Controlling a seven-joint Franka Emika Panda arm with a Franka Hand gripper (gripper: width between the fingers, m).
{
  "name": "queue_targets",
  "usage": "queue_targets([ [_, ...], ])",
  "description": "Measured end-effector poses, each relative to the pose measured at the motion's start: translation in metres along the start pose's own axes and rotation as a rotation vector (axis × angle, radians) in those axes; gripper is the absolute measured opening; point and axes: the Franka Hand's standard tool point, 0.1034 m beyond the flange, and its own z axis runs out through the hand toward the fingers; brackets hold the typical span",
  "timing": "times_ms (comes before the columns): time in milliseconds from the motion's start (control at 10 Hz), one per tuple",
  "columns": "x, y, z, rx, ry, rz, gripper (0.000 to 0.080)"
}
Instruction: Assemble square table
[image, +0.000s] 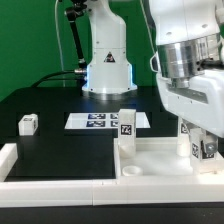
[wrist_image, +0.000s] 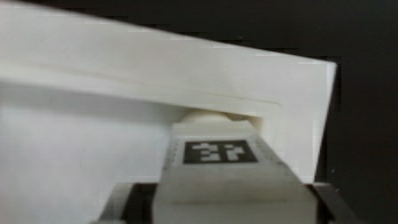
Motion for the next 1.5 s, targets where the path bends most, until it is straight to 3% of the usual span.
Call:
queue_targets([
  [200, 0.0, 0.0, 0.0, 0.028, -0.016, 0.158, 0.029],
  [400, -0.002, 0.0, 0.001, 0.027, -0.015, 0.143, 0.029],
  [500, -0.002, 0.001, 0.001, 0.026, -0.015, 0.141, 0.0369],
  [600, -0.002, 0.0, 0.0, 0.014, 0.0, -0.026, 0.0369],
  [700, -0.005, -0.004, -0.002, 0.004, 0.018, -0.212, 0.055],
  [800, -0.007, -0.005, -0.002, 0.002, 0.024, -0.311, 0.0627],
  [1100, -0.004, -0.004, -0.001, -0.003, 0.027, -0.491, 0.0649],
  [1300, -0.008, -0.004, 0.003, -0.064, 0.09, -0.956, 0.0649],
  [1400, -0.01, -0.005, 0.003, -0.079, 0.092, -1.084, 0.0649],
  [1500, -0.008, -0.005, 0.003, -0.078, 0.093, -1.092, 0.0649],
])
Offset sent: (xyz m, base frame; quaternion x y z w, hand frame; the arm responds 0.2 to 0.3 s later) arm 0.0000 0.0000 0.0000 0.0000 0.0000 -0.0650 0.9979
